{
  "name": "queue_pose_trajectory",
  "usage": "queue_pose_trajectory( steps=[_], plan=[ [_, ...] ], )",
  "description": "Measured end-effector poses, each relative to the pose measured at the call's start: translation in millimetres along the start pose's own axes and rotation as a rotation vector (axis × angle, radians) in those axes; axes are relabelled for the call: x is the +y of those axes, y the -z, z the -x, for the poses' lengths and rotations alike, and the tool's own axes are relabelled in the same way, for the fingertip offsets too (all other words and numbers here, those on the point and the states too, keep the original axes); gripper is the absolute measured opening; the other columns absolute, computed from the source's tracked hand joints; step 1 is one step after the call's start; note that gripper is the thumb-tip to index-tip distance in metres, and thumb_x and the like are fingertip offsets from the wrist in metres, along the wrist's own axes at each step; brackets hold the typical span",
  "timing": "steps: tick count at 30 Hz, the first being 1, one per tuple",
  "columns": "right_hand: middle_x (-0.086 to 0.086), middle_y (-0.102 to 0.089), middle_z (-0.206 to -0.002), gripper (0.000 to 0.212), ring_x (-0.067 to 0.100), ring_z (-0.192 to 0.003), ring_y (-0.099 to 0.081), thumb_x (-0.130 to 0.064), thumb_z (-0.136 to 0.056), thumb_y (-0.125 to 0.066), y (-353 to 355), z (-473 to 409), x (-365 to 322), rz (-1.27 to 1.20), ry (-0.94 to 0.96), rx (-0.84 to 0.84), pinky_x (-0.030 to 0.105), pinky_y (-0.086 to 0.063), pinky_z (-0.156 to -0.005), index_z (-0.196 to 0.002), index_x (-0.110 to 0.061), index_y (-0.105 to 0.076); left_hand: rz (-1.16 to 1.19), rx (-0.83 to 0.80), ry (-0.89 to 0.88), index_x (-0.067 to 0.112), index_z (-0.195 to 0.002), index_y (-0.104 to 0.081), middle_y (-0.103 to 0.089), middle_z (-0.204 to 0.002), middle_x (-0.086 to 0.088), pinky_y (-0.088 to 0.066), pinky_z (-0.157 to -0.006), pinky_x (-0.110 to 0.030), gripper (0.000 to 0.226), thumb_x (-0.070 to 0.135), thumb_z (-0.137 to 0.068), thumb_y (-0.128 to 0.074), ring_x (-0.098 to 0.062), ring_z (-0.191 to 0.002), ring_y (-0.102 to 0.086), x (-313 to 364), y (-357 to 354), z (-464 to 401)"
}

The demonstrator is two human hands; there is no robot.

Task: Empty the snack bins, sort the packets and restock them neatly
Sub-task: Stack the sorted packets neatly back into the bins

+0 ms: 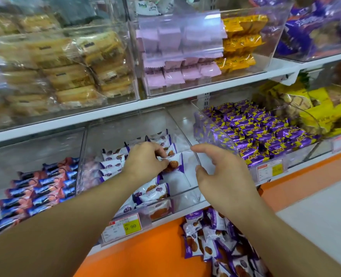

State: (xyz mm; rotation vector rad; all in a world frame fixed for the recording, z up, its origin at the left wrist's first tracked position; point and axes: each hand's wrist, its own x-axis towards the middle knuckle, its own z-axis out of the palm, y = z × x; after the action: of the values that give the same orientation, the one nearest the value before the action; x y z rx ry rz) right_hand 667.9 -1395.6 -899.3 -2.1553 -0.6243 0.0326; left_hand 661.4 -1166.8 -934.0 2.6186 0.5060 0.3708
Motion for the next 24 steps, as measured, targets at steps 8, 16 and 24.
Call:
queue_pose_trajectory(
  steps=[8,16,24],
  plan=[
    [-0.014,-0.064,-0.133,0.046,0.001,-0.109,-0.056,-0.016,-0.097,-0.065,-4.1,-0.4,1.0,-0.033,-0.028,0.020,0.022,-0.042,-0.096,-0.135,-0.042,-0.063,-0.130,0.083,-0.055,0.029,-0.079,-0.077,-0.071,-0.085,0.014,-0.055,-0.076,-0.029,0.016,0.043,-0.081,-0.085,-0.010,-0.087,-0.065,-5.6,-5.6,-9.2],
    [-0.025,-0.056,-0.112,0.047,-0.029,-0.084,-0.051,-0.017,-0.097,-0.066,-2.4,-0.2,2.9,-0.040,-0.015,0.008,0.001,-0.039,-0.072,-0.135,-0.043,-0.063,-0.117,0.061,-0.065,0.035,-0.088,-0.076,-0.068,-0.103,0.009,-0.053,-0.091,-0.041,0.012,0.041,-0.079,-0.083,-0.021,-0.104,-0.061,-4.8,-2.6,-6.4],
    [-0.007,-0.069,-0.101,0.029,0.010,-0.092,-0.067,-0.014,-0.086,-0.076,21.3,8.9,7.5,-0.071,0.031,0.031,0.028,-0.055,-0.087,-0.110,-0.030,-0.075,0.305,0.095,-0.150,0.036,-0.097,-0.075,-0.062,-0.107,0.016,-0.044,-0.080,-0.020,0.009,0.030,-0.091,-0.076,-0.002,-0.092,-0.059,41.6,31.8,93.2]
  ],
)
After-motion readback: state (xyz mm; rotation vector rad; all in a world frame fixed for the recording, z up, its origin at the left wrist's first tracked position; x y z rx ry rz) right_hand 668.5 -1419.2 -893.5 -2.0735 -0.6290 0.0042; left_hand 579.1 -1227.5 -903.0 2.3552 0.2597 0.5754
